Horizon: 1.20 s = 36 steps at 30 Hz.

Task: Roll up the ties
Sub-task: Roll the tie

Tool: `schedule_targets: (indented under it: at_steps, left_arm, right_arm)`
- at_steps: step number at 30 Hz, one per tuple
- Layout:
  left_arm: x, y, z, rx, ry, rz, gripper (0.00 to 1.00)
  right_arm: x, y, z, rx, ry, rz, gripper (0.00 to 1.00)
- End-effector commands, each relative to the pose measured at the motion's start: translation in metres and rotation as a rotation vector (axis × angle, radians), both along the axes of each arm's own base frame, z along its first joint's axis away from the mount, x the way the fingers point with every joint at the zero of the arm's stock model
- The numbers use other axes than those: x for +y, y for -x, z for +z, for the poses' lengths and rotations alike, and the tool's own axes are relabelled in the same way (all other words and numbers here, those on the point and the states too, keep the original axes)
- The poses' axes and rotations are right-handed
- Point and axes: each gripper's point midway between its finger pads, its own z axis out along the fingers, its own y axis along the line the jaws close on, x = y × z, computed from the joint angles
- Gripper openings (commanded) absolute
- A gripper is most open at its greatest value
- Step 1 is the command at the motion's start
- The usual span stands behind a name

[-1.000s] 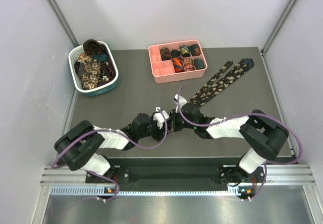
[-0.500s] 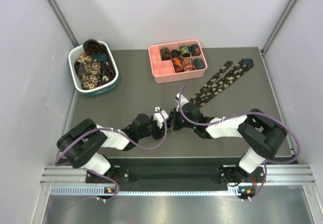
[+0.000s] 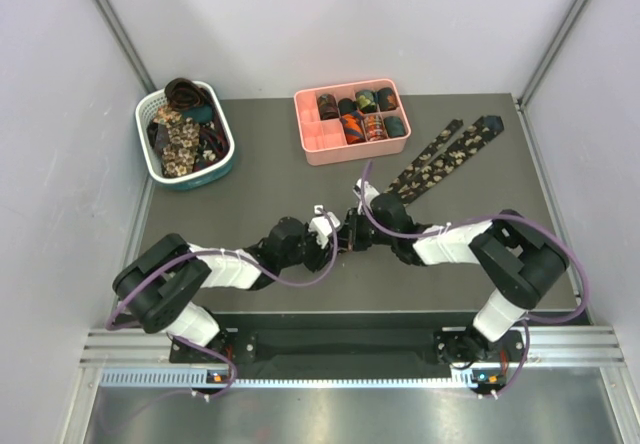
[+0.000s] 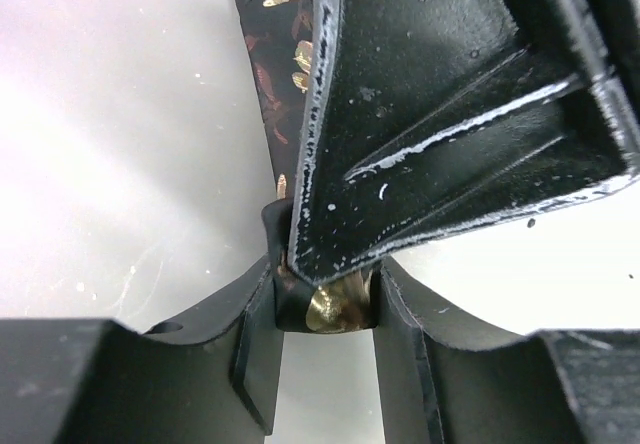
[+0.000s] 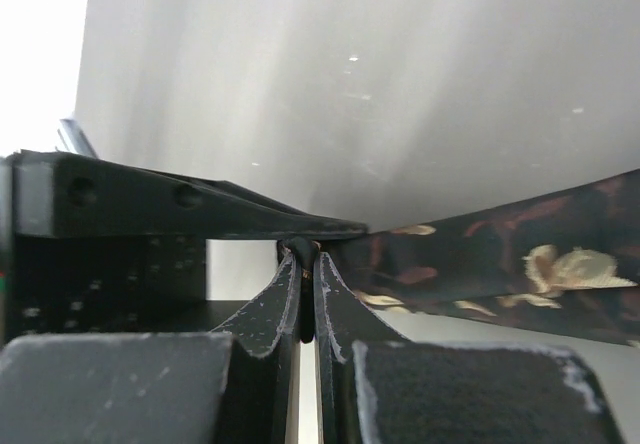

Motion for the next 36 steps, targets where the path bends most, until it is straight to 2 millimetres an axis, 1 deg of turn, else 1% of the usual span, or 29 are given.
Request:
schedule_targets:
  at_steps: [1,3,6,7,8,10,11,13,19,22,23,24,25,27,28,29,31,34,35,36]
  left_arm:
    - [-0.008,-0.004,0.015,0.020,-0.003,-0.015,0.42]
    - [-0.011,-0.004,0.018,0.027,-0.006,-0.024,0.42]
    - [-0.007,-0.001,0.011,0.054,-0.043,-0.031,0.42]
    - [-0.009,-0.002,0.013,0.053,-0.047,-0.036,0.42]
    - [-0.007,0.002,0.006,0.079,-0.072,-0.041,0.42]
    - [-0.010,0.000,0.008,0.087,-0.085,-0.050,0.43]
    - [-0.008,0.004,0.002,0.114,-0.106,-0.055,0.43]
    - [-0.011,0.003,0.004,0.123,-0.108,-0.058,0.46]
    - [-0.011,0.001,0.014,0.102,-0.089,-0.047,0.55]
    - [-0.010,-0.001,0.024,0.076,-0.070,-0.030,0.58]
    - [-0.010,-0.003,0.031,0.060,-0.055,-0.023,0.59]
    - [-0.008,-0.005,0.034,0.051,-0.051,-0.003,0.60]
    - [-0.008,-0.007,0.042,0.030,-0.035,0.007,0.62]
    - [-0.005,-0.011,0.047,0.011,-0.025,0.032,0.64]
    - [-0.005,-0.015,0.055,-0.019,-0.008,0.049,0.66]
    - [-0.003,-0.015,0.054,-0.028,-0.007,0.055,0.68]
    - [-0.003,-0.017,0.055,-0.052,-0.004,0.051,0.69]
    - [-0.006,-0.019,0.051,-0.071,-0.019,0.022,0.67]
    - [-0.007,-0.019,0.043,-0.054,-0.036,0.016,0.66]
    - [-0.008,-0.021,0.041,-0.053,-0.045,0.013,0.64]
  right_arm:
    - [-0.005,-0.014,-0.001,-0.062,0.047,0.037,0.00]
    - [-0.008,-0.017,-0.006,-0.069,0.072,0.049,0.00]
    - [-0.013,-0.019,-0.014,-0.067,0.098,0.057,0.00]
    - [-0.015,-0.021,-0.016,-0.068,0.107,0.055,0.00]
    - [-0.015,-0.022,-0.020,-0.062,0.115,0.055,0.00]
    - [-0.018,-0.024,-0.023,-0.056,0.123,0.050,0.00]
    - [-0.020,-0.024,-0.027,-0.048,0.128,0.049,0.00]
    - [-0.024,-0.024,-0.033,-0.030,0.137,0.041,0.00]
    - [-0.025,-0.020,-0.045,0.002,0.144,0.049,0.00]
    - [-0.025,-0.018,-0.047,0.008,0.139,0.049,0.00]
    - [-0.025,-0.018,-0.047,0.007,0.136,0.049,0.00]
    - [-0.025,-0.018,-0.048,0.010,0.137,0.049,0.00]
    - [-0.025,-0.018,-0.048,0.011,0.136,0.048,0.00]
    - [-0.025,-0.017,-0.048,0.013,0.136,0.049,0.00]
    - [-0.026,-0.016,-0.049,0.016,0.136,0.048,0.00]
    - [-0.026,-0.017,-0.048,0.012,0.132,0.047,0.00]
    - [-0.026,-0.016,-0.047,0.015,0.128,0.043,0.03]
    - [-0.027,-0.016,-0.045,0.012,0.127,0.040,0.03]
    - [-0.027,-0.016,-0.045,0.011,0.128,0.038,0.03]
    - [-0.028,-0.017,-0.045,0.012,0.129,0.035,0.03]
